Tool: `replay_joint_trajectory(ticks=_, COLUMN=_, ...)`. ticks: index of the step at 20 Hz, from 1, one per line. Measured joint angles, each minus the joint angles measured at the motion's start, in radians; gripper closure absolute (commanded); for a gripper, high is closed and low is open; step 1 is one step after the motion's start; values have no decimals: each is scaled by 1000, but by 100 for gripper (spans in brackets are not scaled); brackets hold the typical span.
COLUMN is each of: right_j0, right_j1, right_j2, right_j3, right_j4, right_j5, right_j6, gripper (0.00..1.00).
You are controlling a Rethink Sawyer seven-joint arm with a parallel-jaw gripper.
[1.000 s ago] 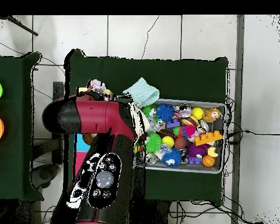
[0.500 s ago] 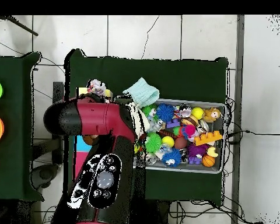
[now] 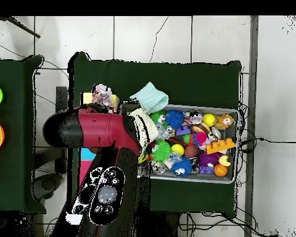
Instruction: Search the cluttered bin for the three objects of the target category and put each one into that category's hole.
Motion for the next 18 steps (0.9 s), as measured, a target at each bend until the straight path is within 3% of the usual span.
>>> replay_joint_trajectory(ticks=18, right_j0=42, right_j1=4, right_j2=0, right_j3=0, right_j4=4, right_j5=0, right_j6=0, gripper=100)
